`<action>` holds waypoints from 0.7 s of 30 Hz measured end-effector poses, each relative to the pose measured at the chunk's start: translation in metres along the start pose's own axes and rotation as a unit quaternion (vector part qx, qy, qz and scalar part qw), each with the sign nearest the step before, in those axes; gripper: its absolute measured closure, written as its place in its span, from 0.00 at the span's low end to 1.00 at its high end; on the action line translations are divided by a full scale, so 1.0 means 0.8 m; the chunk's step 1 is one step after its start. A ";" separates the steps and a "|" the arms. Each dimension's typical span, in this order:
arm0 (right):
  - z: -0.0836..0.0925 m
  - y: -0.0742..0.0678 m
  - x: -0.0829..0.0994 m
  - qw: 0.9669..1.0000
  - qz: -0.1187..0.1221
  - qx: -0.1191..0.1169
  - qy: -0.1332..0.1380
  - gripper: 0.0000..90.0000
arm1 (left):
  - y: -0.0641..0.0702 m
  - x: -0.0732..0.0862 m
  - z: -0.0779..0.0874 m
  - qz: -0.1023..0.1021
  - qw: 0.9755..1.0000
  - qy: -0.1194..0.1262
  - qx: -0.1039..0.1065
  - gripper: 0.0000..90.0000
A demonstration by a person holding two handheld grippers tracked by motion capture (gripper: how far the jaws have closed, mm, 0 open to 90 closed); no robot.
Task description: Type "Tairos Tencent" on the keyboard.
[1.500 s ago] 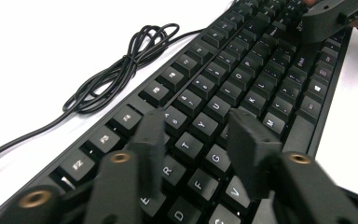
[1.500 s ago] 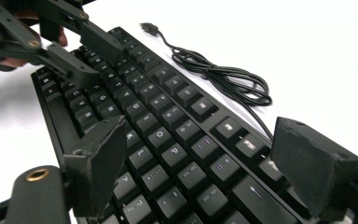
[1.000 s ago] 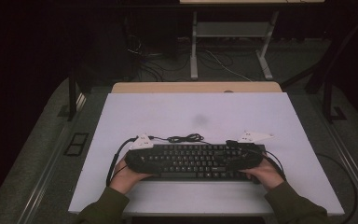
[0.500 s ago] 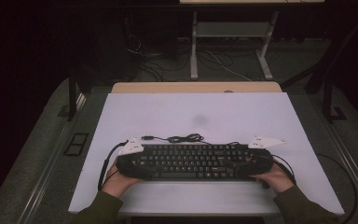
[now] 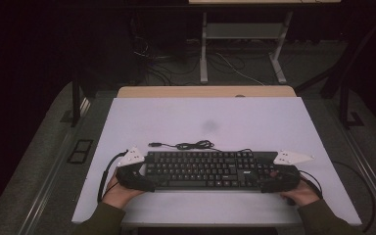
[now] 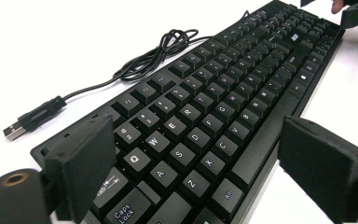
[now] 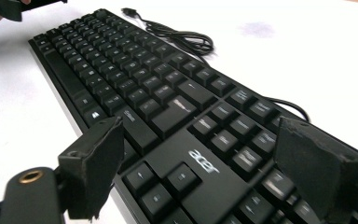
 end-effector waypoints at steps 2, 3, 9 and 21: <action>0.004 0.005 0.003 1.000 0.001 0.004 0.002 0.18 | 0.000 0.001 -0.001 0.000 1.000 0.000 0.002 0.07; 0.006 0.007 0.005 1.000 -0.001 0.006 0.002 0.18 | -0.001 0.001 -0.001 0.001 1.000 -0.002 0.003 0.06; 0.018 0.020 0.014 1.000 -0.001 0.020 0.005 0.18 | -0.002 0.003 -0.003 0.007 1.000 -0.008 0.001 0.00; 0.024 0.027 0.019 1.000 0.002 0.024 0.010 0.16 | -0.004 0.006 -0.001 0.006 1.000 -0.006 -0.005 0.00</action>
Point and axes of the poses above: each handheld gripper's, and its own axes: z roughly backward along the jaws, x roughly out of its underside, y roughly to its right, the point moved 3 cm from there along -z, roughly forward along the jaws, and after that the axes turned 13 degrees about x, right-handed, at the moved point
